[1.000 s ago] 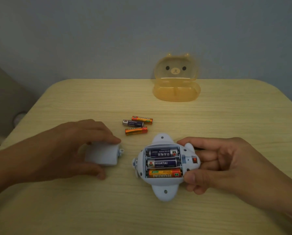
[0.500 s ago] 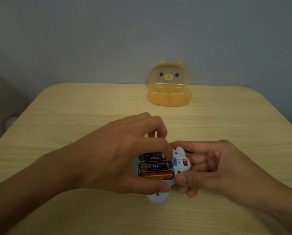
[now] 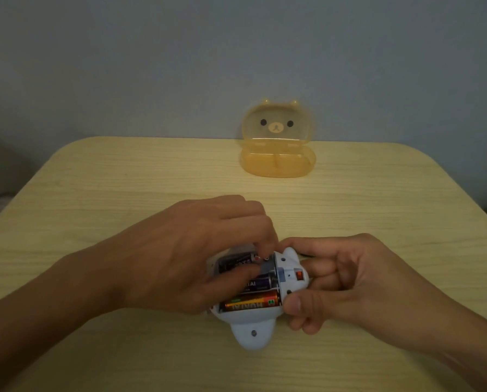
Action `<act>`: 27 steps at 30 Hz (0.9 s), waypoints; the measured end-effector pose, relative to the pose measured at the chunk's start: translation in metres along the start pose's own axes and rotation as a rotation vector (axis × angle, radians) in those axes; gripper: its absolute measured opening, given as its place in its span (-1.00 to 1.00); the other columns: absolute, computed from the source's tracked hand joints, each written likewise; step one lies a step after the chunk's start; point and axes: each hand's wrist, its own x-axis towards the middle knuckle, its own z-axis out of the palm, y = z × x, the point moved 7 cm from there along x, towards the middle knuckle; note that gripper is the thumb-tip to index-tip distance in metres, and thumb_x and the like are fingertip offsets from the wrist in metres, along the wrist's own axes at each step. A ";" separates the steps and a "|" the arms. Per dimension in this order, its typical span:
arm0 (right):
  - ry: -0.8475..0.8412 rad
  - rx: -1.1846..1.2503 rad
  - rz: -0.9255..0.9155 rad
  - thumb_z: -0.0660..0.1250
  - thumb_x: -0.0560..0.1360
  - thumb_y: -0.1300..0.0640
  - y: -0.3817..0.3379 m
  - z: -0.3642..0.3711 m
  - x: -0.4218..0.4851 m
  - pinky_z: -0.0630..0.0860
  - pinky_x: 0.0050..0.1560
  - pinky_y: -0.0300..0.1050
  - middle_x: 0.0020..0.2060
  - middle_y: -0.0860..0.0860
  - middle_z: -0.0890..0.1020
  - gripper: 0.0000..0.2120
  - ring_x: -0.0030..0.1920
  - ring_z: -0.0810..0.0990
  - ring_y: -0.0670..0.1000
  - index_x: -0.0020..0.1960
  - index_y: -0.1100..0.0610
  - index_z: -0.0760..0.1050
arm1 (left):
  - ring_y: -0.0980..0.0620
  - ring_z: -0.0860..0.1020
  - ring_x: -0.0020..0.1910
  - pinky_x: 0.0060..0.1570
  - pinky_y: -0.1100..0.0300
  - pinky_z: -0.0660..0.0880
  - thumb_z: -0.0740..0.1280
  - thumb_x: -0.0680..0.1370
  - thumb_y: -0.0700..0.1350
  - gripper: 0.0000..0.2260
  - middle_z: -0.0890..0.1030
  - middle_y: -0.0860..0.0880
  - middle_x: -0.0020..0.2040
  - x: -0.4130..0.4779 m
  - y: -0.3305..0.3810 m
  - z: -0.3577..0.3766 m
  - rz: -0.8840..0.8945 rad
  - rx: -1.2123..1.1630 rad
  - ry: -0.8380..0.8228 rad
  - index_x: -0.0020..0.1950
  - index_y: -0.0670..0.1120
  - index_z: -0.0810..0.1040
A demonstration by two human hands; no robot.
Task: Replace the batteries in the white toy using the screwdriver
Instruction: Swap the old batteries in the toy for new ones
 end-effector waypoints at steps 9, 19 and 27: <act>0.032 -0.011 0.003 0.56 0.34 0.30 0.000 -0.006 0.001 0.69 -0.22 -0.15 -0.08 0.14 0.81 -0.51 -0.23 0.78 0.07 0.24 0.06 0.66 | -0.04 0.72 -0.10 -0.13 -0.04 0.66 0.50 0.54 -0.21 -0.86 0.71 -0.01 -0.04 0.025 -0.035 -0.047 -0.137 -0.378 0.296 0.06 -0.12 0.61; 0.057 -0.001 0.014 0.57 0.33 0.33 0.001 -0.008 -0.001 0.73 -0.22 -0.09 -0.08 0.12 0.82 -0.49 -0.23 0.77 0.09 0.23 0.03 0.63 | 0.14 0.71 -0.03 0.06 0.15 0.65 0.51 0.57 -0.16 -0.87 0.76 0.07 -0.01 0.112 -0.129 -0.022 -0.362 0.014 0.188 0.11 -0.03 0.76; 0.041 0.033 0.008 0.57 0.28 0.29 0.002 -0.011 -0.002 0.73 -0.24 -0.11 -0.07 0.13 0.82 -0.49 -0.26 0.77 0.06 0.19 -0.01 0.63 | 0.08 0.62 -0.02 0.05 0.10 0.54 0.52 0.57 -0.07 -0.82 0.77 0.03 0.07 0.112 -0.142 -0.004 -0.443 0.222 0.094 0.16 0.03 0.77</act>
